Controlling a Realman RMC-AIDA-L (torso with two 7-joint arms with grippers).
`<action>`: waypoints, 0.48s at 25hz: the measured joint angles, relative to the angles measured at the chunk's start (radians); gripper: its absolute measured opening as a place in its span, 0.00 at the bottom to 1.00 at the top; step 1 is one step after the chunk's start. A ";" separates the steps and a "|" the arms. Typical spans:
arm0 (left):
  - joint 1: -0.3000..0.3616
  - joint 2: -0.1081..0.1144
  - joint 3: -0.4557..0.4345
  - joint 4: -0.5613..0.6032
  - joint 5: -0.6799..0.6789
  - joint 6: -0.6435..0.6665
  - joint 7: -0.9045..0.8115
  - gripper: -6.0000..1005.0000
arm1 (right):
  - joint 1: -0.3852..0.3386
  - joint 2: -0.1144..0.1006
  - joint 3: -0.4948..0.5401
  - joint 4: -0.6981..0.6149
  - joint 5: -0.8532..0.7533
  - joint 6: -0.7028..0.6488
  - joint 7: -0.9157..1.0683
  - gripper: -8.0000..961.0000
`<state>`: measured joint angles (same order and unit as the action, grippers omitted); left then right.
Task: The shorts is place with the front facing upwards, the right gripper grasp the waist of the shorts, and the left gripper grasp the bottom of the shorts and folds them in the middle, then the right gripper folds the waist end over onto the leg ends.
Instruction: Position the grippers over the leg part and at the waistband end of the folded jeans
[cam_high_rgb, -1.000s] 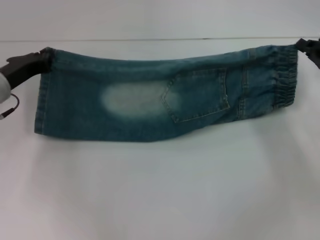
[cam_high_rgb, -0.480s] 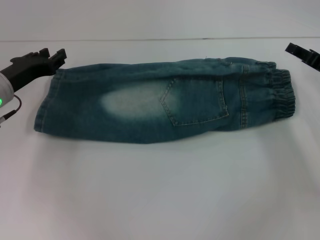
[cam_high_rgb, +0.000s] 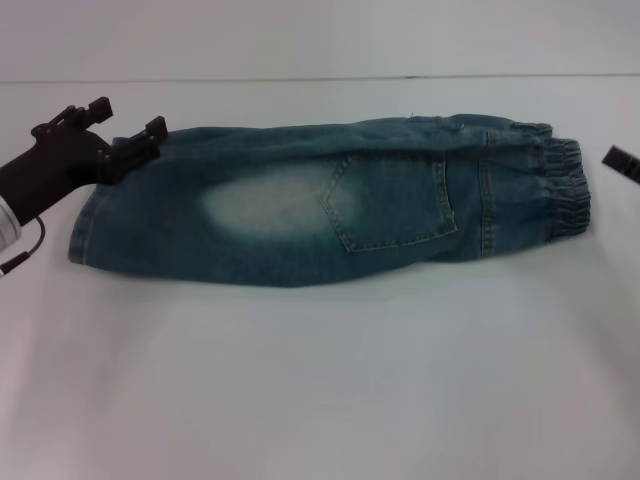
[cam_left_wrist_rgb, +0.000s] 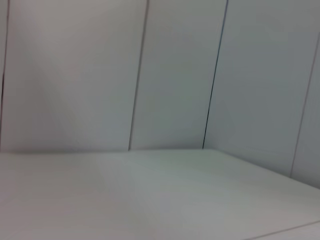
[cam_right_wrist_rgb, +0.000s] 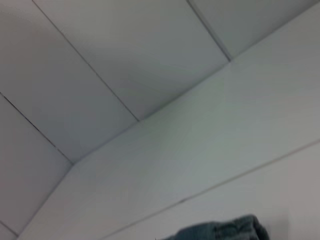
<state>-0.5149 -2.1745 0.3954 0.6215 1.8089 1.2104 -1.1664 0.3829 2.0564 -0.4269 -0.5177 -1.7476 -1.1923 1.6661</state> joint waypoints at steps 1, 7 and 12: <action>0.002 0.000 -0.002 -0.017 -0.019 0.005 0.035 0.70 | -0.007 0.001 -0.001 0.000 -0.009 -0.003 -0.001 0.85; -0.010 0.000 0.000 -0.187 -0.108 0.031 0.450 0.86 | 0.011 0.012 -0.006 0.011 -0.086 0.032 -0.001 0.96; -0.043 0.001 0.001 -0.313 -0.168 0.015 0.648 0.71 | 0.047 0.018 -0.027 0.013 -0.128 0.097 0.006 0.97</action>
<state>-0.5578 -2.1737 0.3962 0.3090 1.6412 1.2256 -0.5180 0.4295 2.0739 -0.4540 -0.5051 -1.8761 -1.0954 1.6718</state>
